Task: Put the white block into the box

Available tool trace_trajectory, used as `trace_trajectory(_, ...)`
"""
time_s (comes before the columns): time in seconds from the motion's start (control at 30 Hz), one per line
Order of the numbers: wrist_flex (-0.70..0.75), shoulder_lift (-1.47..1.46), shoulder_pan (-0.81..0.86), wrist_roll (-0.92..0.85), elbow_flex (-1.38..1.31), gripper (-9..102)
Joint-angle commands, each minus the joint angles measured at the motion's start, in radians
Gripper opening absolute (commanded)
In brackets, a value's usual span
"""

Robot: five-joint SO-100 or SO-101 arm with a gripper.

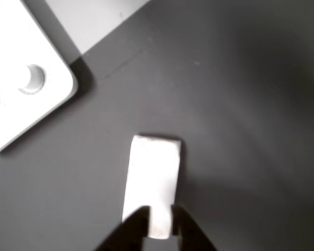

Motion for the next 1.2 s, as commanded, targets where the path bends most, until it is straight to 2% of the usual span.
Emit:
trace_trajectory(0.0, 0.005, 0.029, 0.031, -0.005, -0.067, 11)
trace_trajectory(0.43, 0.014, 0.032, 0.035, 0.040, -0.058, 23)
trace_trajectory(0.87, 0.008, 0.020, 0.037, 0.021, -0.055, 25)
trace_trajectory(1.17, -0.055, -0.008, 0.026, 0.046, -0.037, 25)
